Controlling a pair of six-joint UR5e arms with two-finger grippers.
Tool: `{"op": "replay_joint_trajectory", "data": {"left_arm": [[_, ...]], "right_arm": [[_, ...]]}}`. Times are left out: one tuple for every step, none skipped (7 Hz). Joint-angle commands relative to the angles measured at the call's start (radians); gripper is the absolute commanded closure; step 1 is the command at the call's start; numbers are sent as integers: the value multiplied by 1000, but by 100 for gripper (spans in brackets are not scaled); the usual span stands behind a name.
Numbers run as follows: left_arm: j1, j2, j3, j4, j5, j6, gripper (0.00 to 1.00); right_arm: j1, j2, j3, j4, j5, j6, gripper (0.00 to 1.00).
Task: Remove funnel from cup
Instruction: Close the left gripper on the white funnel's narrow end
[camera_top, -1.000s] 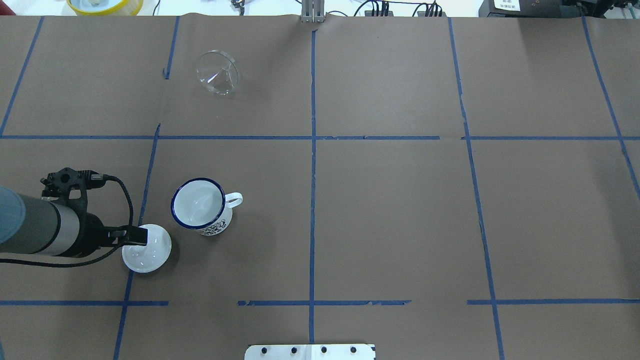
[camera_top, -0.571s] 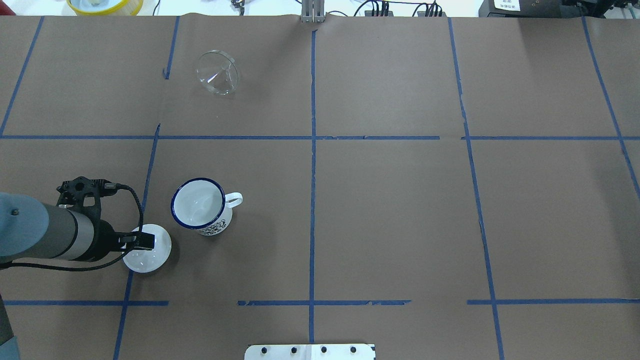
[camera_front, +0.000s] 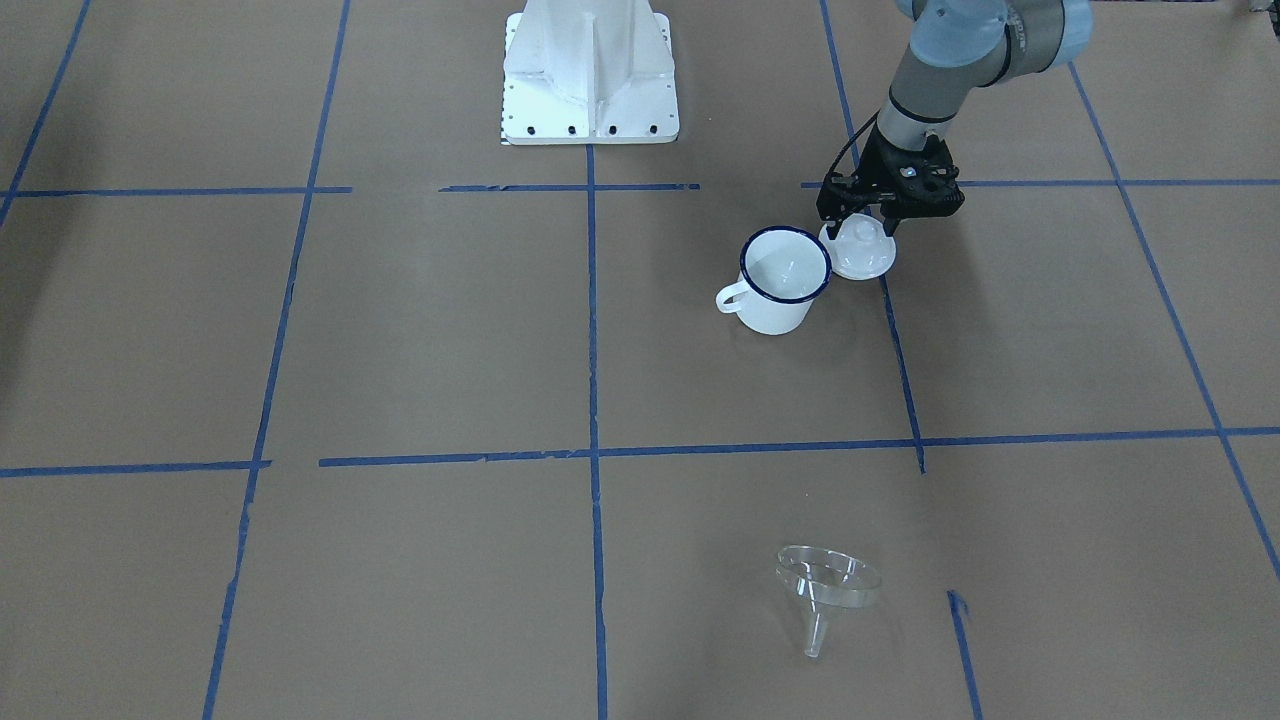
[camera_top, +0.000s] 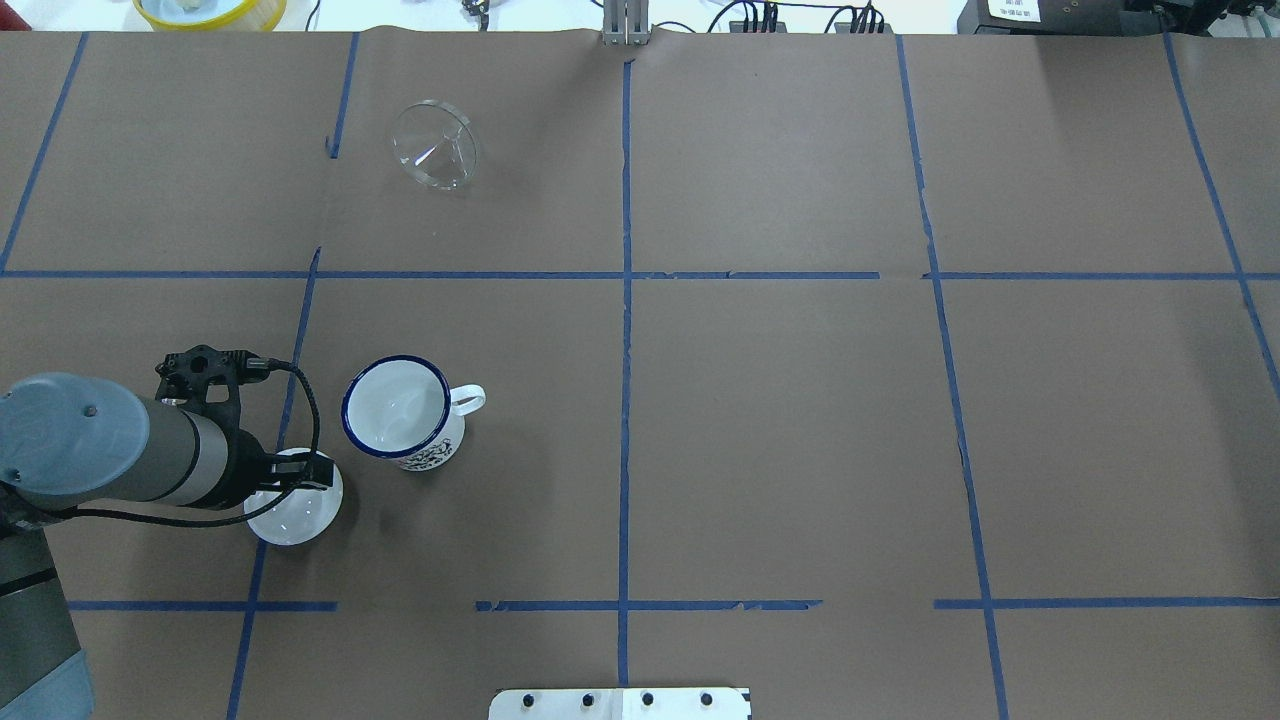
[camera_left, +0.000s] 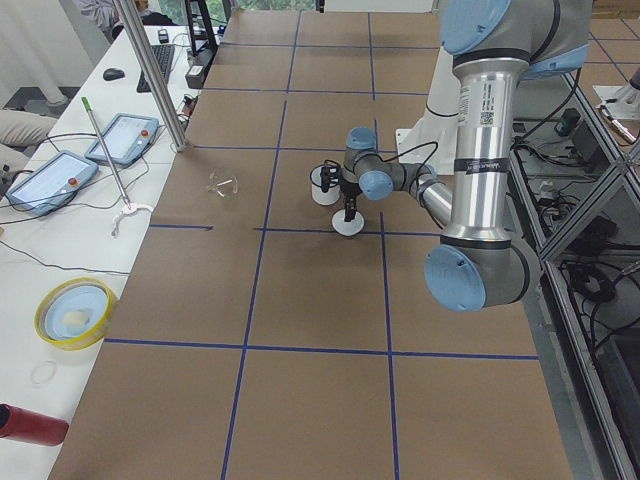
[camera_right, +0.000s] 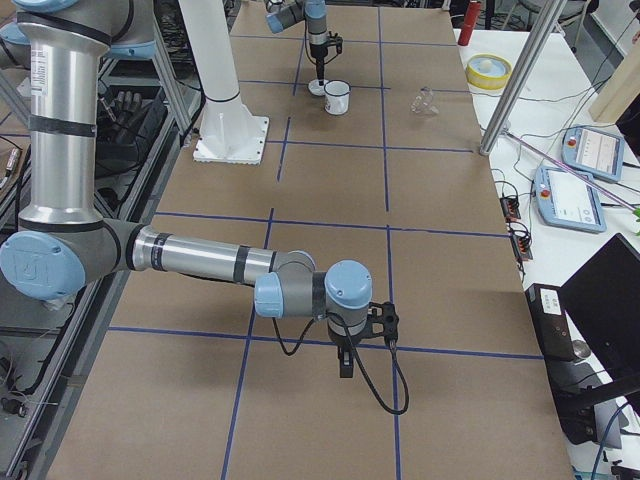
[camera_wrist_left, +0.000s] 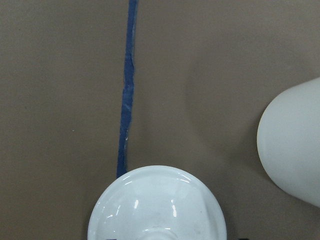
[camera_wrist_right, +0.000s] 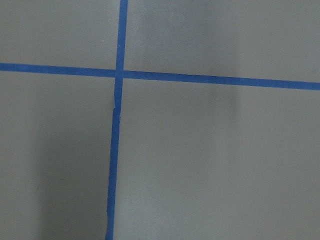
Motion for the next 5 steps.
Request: {"op": "replay_joint_trajectory", "data": {"left_arm": [[-2, 6, 0, 0, -1, 6, 23], [-2, 14, -1, 0, -1, 6, 24], [-2, 15, -1, 0, -1, 6, 25], [-2, 15, 0, 0, -1, 6, 30], [-2, 15, 0, 0, -1, 6, 38]], "right_arm": [[0, 0, 0, 0, 0, 0, 0], [0, 0, 0, 0, 0, 0, 0], [0, 0, 0, 0, 0, 0, 0], [0, 0, 0, 0, 0, 0, 0], [0, 0, 0, 0, 0, 0, 0]]}}
